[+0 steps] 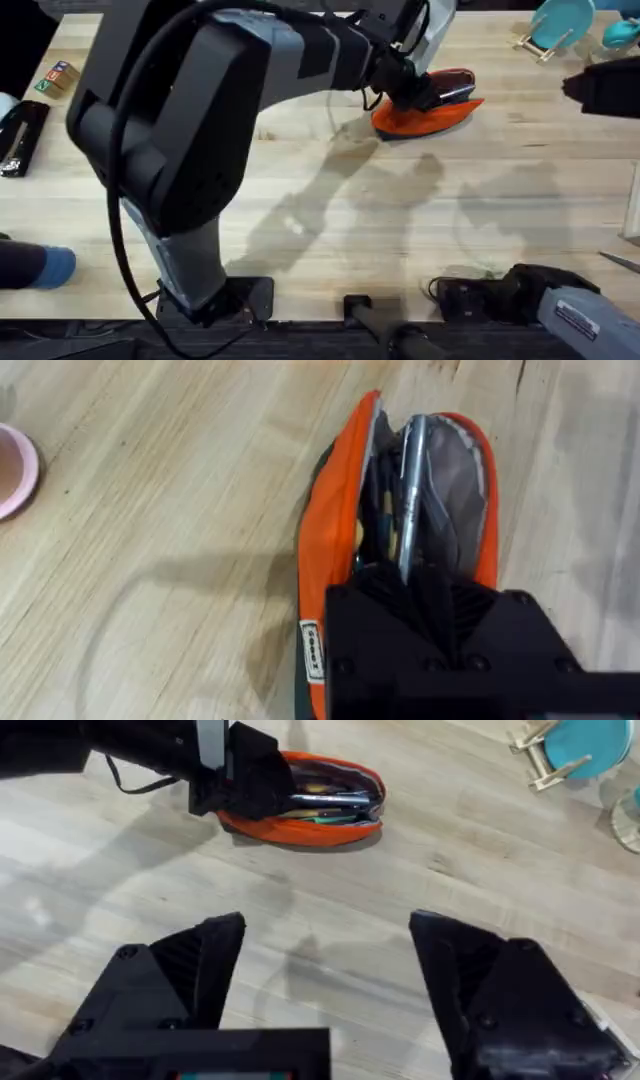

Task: Unzip the bag, pick up the pens from the table one at a time and place them inside, then zip the bag closed.

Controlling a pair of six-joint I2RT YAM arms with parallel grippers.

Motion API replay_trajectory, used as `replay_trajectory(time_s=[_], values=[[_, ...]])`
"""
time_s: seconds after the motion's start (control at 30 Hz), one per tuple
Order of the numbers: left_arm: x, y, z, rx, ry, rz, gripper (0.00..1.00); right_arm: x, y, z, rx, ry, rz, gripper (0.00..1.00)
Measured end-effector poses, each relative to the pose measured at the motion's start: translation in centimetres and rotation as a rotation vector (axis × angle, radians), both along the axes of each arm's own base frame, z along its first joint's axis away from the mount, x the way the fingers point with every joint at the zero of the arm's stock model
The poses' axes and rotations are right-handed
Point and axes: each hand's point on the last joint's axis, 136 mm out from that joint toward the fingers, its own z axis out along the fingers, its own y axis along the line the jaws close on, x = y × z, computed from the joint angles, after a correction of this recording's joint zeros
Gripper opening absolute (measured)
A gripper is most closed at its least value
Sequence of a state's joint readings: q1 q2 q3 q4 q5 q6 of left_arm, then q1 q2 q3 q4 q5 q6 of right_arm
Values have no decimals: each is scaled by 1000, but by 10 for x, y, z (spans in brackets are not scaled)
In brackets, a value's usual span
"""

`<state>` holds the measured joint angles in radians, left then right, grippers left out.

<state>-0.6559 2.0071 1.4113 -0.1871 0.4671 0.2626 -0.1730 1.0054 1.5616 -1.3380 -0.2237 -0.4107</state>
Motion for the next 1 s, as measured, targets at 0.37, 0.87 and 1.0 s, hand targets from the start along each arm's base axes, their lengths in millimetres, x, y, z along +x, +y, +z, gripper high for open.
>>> replay_trajectory(time_s=[0.37,0.87,1.0], values=[[1,1,-1,12,-3,8,185,0,0,0,0,0,0,996],[0,3,-4,21,7,11,994,0,0,0,0,0,0,996],[0,3,-4,21,6,11,994,0,0,0,0,0,0,996]])
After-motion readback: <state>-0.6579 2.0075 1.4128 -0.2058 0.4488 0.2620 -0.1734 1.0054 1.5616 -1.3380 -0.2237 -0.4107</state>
